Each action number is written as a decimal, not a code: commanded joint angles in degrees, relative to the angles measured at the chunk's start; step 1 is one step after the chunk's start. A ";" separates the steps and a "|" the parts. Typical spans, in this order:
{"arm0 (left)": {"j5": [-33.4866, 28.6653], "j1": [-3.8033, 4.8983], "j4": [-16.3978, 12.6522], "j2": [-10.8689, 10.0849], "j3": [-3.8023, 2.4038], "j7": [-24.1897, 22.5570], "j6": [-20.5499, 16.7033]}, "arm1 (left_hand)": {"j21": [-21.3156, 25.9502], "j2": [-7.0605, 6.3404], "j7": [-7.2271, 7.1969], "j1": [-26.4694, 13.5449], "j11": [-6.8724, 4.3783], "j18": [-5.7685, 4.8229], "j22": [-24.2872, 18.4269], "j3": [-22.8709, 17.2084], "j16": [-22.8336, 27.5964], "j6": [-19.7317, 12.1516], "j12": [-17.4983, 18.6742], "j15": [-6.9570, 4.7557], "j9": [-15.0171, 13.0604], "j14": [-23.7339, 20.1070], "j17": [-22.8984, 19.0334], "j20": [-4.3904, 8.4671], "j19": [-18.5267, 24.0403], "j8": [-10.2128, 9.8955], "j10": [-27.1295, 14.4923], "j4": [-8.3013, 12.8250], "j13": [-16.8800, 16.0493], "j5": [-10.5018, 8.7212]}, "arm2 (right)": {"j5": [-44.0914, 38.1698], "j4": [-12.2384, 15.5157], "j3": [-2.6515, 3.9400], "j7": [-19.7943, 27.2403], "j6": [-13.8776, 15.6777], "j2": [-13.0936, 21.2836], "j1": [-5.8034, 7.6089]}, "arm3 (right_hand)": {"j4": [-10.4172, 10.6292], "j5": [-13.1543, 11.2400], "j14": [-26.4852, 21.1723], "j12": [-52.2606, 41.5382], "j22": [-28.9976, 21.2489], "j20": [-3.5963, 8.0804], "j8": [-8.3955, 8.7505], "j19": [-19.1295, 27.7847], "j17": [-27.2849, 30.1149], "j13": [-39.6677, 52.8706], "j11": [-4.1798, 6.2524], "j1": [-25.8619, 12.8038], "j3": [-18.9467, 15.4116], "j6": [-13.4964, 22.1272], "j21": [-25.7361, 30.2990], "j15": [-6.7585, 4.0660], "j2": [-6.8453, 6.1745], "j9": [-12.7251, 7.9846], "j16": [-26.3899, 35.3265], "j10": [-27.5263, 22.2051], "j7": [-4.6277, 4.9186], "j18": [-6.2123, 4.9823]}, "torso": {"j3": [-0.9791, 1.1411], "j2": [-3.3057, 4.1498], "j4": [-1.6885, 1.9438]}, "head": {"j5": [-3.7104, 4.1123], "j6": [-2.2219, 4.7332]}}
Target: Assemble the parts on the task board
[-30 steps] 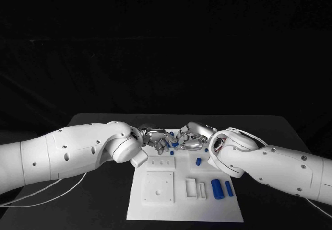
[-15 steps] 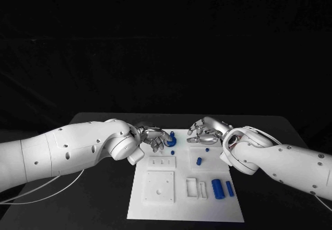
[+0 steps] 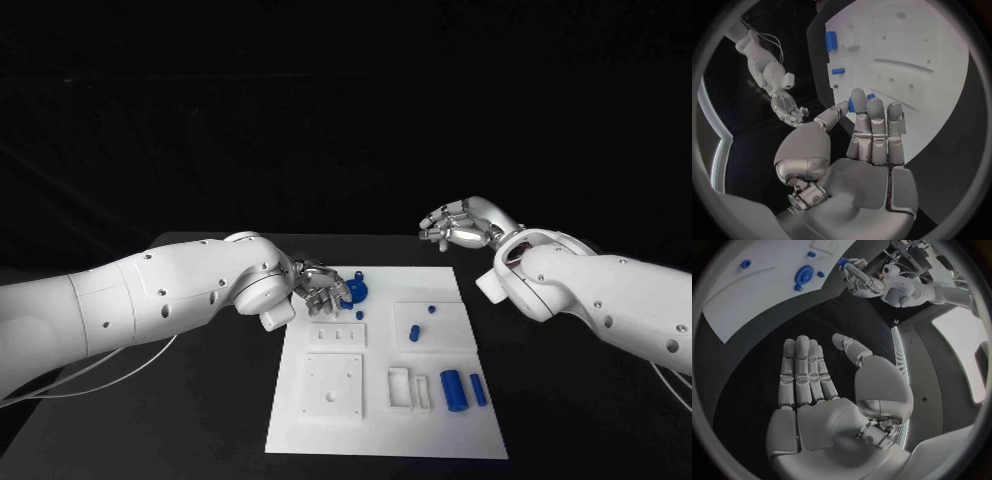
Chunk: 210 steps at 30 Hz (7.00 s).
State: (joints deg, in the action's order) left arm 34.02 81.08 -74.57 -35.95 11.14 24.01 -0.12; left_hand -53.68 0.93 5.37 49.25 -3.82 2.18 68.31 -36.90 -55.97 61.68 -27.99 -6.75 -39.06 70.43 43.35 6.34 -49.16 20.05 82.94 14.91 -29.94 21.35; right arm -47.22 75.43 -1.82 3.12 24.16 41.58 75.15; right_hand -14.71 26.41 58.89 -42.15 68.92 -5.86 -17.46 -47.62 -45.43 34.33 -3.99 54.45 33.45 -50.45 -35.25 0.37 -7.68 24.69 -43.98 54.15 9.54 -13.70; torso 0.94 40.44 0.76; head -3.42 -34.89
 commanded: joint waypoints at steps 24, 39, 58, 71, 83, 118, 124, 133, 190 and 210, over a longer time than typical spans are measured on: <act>18.17 0.22 -1.97 0.92 2.72 2.85 0.62 | -1.02 0.29 -4.31 -0.87 -1.06 -0.51 0.65 -0.70 -3.12 5.53 -3.38 -0.49 -9.44 1.17 0.60 6.20 -1.51 0.40 0.78 0.47 -1.46 1.85 | 9.40 -10.36 0.36 8.69 -6.22 -3.66 2.44 | -1.48 2.85 1.52 30.64 -10.33 -6.43 -1.81 3.68 11.67 -23.09 -2.09 -0.64 -1.93 0.24 14.69 4.77 2.91 -1.38 23.25 12.96 0.57 -1.30 | -0.09 -0.10 0.26 | -0.57 -2.03; 18.72 -0.63 -3.77 -0.18 2.69 1.53 -6.59 | -1.37 0.12 -4.55 -1.01 -1.32 -0.37 0.98 -0.78 -3.79 6.17 -4.41 -0.55 -9.88 1.58 0.55 6.30 -1.97 0.17 0.76 0.52 -1.92 1.80 | 8.33 -9.53 0.34 6.25 -5.92 -3.36 2.45 | -1.34 2.84 1.08 32.21 -11.67 -6.70 -1.31 3.87 12.26 -23.68 -2.53 -0.09 -1.35 1.22 16.23 5.26 2.56 -1.77 24.41 12.64 0.99 -1.30 | -0.09 -0.01 0.15 | -0.80 -2.35; 20.74 -2.41 -4.80 -0.36 2.70 1.52 -8.98 | -1.67 -0.16 -4.72 -1.08 -1.50 -0.24 1.31 -0.94 -4.45 6.69 -5.47 -0.82 -10.33 1.73 0.48 6.45 -2.35 -0.18 0.53 0.51 -2.39 2.30 | 7.95 -8.80 0.34 5.78 -6.23 -3.18 2.45 | -1.32 3.13 0.77 33.02 -12.03 -6.91 -1.16 4.20 12.50 -23.95 -2.75 -0.16 -1.58 1.60 16.85 5.49 2.26 -1.95 24.99 12.51 1.17 -1.30 | -0.07 0.05 0.10 | -0.46 -2.80; 24.43 -3.55 -6.17 -0.45 2.71 1.27 -9.97 | -2.06 -0.57 -5.09 -1.37 -1.87 -0.16 1.82 -1.11 -5.83 7.70 -7.35 -1.19 -11.39 2.05 0.53 6.68 -2.77 -0.27 0.46 0.43 -3.13 5.95 | 7.67 -8.45 0.33 5.51 -7.32 -3.04 2.44 | -1.15 3.64 0.73 33.37 -12.16 -7.01 -1.08 4.30 12.55 -24.06 -2.85 -0.45 -1.87 1.81 17.09 5.57 2.15 -2.05 25.19 12.56 1.27 -1.30 | -0.08 0.00 0.14 | -0.57 -3.04; 24.50 -4.45 -5.69 -0.25 2.70 1.39 -9.63 | -2.13 -0.07 -5.22 -1.85 -1.97 -0.22 2.06 -0.98 -6.62 8.08 -8.35 -1.19 -12.06 2.03 0.57 6.71 -2.73 -0.30 0.36 0.09 -3.45 5.91 | 7.32 -8.42 0.33 5.45 -7.50 -2.98 2.44 | -1.16 3.86 0.74 33.48 -12.19 -7.00 -1.09 4.28 12.56 -24.09 -2.85 -0.43 -1.92 1.83 17.15 5.57 2.21 -2.07 25.24 12.60 1.27 -1.30 | -0.13 0.04 0.13 | -0.35 -3.14; 23.67 -4.92 -5.46 -0.48 2.69 2.53 -7.66 | -3.40 -0.03 -5.70 -2.42 -2.40 0.07 3.35 -0.97 -9.12 9.07 -11.69 -1.66 -14.63 2.49 -0.36 7.20 -3.59 -0.08 0.10 -0.02 -4.19 6.16 | 7.00 -8.97 0.33 5.34 -7.61 -3.40 2.40 | -1.17 5.44 0.82 34.05 -12.32 -7.03 -1.15 4.20 12.55 -24.23 -2.86 -0.47 -2.19 1.86 17.44 5.59 2.24 -2.18 25.50 12.90 1.29 -1.30 | -0.08 0.02 0.16 | -0.54 -3.69; 23.55 -4.93 -5.37 -0.44 2.69 2.65 -7.41 | -3.52 -0.05 -5.73 -2.47 -2.44 0.09 3.47 -0.97 -9.36 9.13 -11.98 -1.71 -14.88 2.49 -0.50 7.24 -3.65 -0.06 0.04 -0.04 -4.23 6.13 | 6.76 -8.96 0.32 5.18 -7.45 -3.43 2.38 | -1.15 5.64 0.83 34.13 -12.34 -7.03 -1.16 4.19 12.55 -24.25 -2.86 -0.53 -2.25 1.87 17.47 5.59 2.21 -2.20 25.53 12.94 1.29 -1.30 | -0.08 0.01 0.14 | -0.59 -3.64; 23.49 -4.93 -5.35 -0.41 2.69 2.74 -6.74 | -3.66 -0.04 -5.78 -2.53 -2.47 0.13 3.63 -0.96 -9.66 9.18 -12.37 -1.77 -15.20 2.47 -0.74 7.29 -3.72 -0.04 -0.06 -0.10 -4.25 5.71 | 6.75 -8.91 0.32 5.14 -7.50 -3.44 2.37 | -1.16 5.92 0.83 34.23 -12.34 -7.04 -1.17 4.20 12.54 -24.27 -2.85 -0.57 -2.32 1.87 17.52 5.59 2.17 -2.22 25.58 12.98 1.29 -1.30 | -0.08 0.01 0.13 | -0.59 -3.71; 25.63 -5.59 -7.41 -1.75 2.69 -0.44 -15.57 | -4.00 -0.71 -5.94 -1.66 -2.63 0.22 4.27 -1.40 -11.50 9.29 -14.35 -2.15 -16.66 2.07 -2.29 7.50 -3.79 -0.03 -0.80 -1.06 -4.00 3.36 | 6.75 -8.97 0.32 5.09 -7.45 -3.11 2.27 | -0.95 6.99 0.75 34.71 -12.37 -7.14 -1.18 4.36 12.54 -24.38 -2.86 -0.91 -2.61 1.94 17.79 5.67 2.18 -2.34 25.85 13.11 1.32 -1.30 | -0.06 0.00 0.09 | -0.48 -3.83; 27.57 -6.92 -6.69 -1.51 2.69 -0.22 -15.30 | -3.98 -0.82 -5.93 -1.48 -2.63 0.20 4.31 -1.44 -11.61 9.29 -14.44 -2.18 -16.73 2.04 -2.50 7.50 -3.75 -0.09 -0.82 -1.19 -3.89 3.26 | 6.75 -9.02 0.32 5.10 -7.55 -3.09 2.23 | -0.92 7.10 0.74 34.78 -12.37 -7.13 -1.19 4.38 12.54 -24.40 -2.85 -0.94 -2.65 1.94 17.83 5.67 2.20 -2.36 25.89 13.16 1.32 -1.30 | -0.10 0.01 0.17 | -0.31 -4.04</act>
State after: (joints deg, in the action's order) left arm 60.94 74.20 -81.10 -37.50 13.87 24.30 -15.34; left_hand -57.45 0.00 5.56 46.89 -4.79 2.19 72.54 -38.20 -67.27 63.32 -42.15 -8.18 -54.84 72.69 40.93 7.26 -52.54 19.80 84.11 13.90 -33.88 24.45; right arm -40.02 66.39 -1.52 7.91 17.35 38.52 77.43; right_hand -15.57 33.29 59.68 -7.75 56.64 -12.68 -18.90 -43.28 -32.94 10.03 -6.66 53.86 31.16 -48.86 -17.74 5.51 -5.13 22.42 -18.31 67.06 10.95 -14.65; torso 0.83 40.45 0.90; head -3.69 -38.92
